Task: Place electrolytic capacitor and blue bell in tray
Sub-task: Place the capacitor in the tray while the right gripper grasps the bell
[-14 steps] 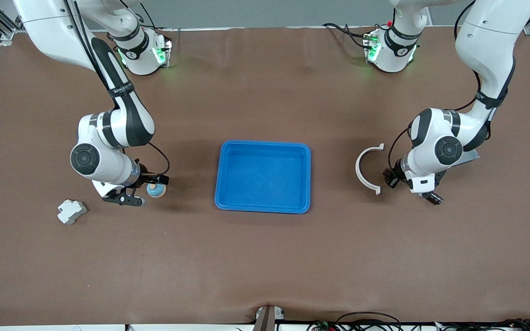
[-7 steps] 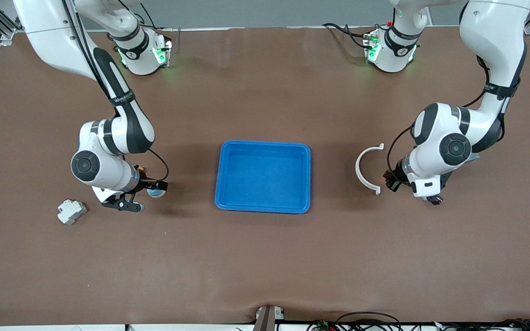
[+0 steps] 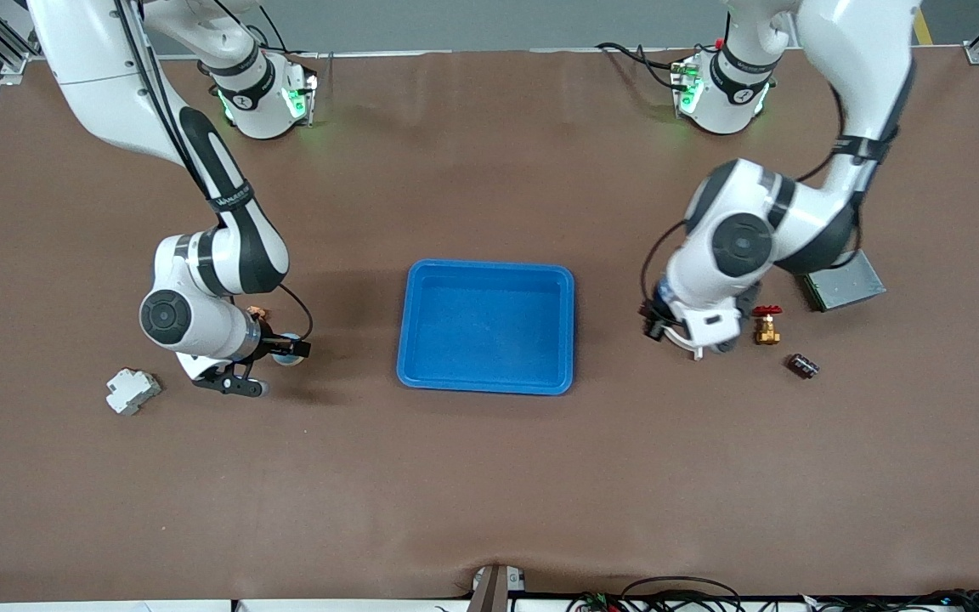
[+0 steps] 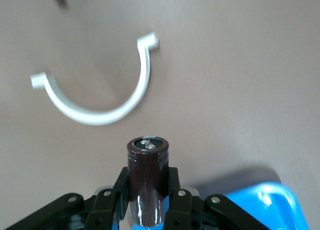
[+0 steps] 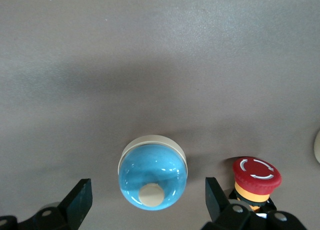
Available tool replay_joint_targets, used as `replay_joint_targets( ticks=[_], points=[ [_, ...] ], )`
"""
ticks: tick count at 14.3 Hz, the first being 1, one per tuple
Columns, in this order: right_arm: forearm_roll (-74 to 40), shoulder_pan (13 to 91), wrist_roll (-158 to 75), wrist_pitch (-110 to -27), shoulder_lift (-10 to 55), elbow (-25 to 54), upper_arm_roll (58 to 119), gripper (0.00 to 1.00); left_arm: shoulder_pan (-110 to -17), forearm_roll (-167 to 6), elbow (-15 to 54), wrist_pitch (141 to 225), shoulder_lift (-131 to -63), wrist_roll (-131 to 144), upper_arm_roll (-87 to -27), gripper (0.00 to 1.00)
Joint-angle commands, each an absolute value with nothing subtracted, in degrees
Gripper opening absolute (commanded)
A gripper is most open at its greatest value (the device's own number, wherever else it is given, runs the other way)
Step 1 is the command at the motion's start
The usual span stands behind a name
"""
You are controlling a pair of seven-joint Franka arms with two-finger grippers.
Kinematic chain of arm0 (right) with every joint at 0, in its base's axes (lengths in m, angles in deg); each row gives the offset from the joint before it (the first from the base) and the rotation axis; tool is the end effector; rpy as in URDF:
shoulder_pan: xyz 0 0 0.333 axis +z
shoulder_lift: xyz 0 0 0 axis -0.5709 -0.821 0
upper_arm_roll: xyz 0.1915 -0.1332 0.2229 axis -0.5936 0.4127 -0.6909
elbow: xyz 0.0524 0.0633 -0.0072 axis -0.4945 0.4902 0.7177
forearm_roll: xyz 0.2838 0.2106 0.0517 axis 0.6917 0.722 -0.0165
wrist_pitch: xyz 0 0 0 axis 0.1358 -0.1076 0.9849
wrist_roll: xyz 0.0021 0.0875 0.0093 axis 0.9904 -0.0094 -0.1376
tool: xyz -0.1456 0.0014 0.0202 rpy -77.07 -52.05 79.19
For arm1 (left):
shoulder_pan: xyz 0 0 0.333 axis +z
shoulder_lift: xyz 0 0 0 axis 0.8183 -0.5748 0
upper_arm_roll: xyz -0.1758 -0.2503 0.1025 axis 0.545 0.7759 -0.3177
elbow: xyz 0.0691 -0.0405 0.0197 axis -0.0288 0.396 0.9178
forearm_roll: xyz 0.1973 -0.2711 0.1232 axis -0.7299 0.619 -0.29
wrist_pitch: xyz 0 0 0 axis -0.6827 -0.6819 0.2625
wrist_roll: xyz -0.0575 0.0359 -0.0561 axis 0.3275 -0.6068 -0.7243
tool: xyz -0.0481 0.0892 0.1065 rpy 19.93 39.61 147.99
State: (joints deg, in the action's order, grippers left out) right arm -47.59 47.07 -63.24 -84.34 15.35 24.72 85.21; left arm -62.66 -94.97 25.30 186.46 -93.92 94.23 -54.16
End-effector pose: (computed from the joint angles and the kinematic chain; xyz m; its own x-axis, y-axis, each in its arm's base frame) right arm 0.5793 0.1101 0.1968 0.9702 -0.1852 -0.1564 -0.1889 -0.9819 -0.0095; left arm 0.5290 -0.2708 0.3093 0.4474 0.8927 -0.0538 0.8868 -0.4506 -0.1023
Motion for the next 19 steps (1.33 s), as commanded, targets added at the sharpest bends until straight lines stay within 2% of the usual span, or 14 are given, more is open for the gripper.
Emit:
replay_joint_targets(
  ticks=[1, 8, 15, 18, 19],
  points=[
    [-48.0, 46.2, -63.0, -84.2, 13.7, 23.6, 84.7, 1.00, -67.8, -95.7, 20.4, 185.1, -98.0, 103.8, -54.4, 0.00],
    [-48.0, 46.3, -63.0, -86.5, 12.0, 23.5, 84.7, 1.00, -78.6, -96.4, 11.6, 186.0, -109.3, 120.8, -55.0, 0.00],
    [-48.0, 46.4, -63.0, -87.0, 11.4, 23.6, 84.7, 1.00, -79.5, -96.4, 11.7, 187.4, -112.7, 124.3, -55.2, 0.00],
    [-48.0, 46.6, -63.0, -87.0, 11.4, 23.7, 84.7, 0.70, -79.7, -96.5, 11.7, 188.6, -113.9, 124.2, -55.6, 0.00],
    [-48.0, 46.6, -62.9, -87.0, 11.5, 23.7, 84.7, 0.55, -79.4, -96.6, 11.7, 188.6, -113.8, 123.7, -55.8, 0.09]
  ],
)
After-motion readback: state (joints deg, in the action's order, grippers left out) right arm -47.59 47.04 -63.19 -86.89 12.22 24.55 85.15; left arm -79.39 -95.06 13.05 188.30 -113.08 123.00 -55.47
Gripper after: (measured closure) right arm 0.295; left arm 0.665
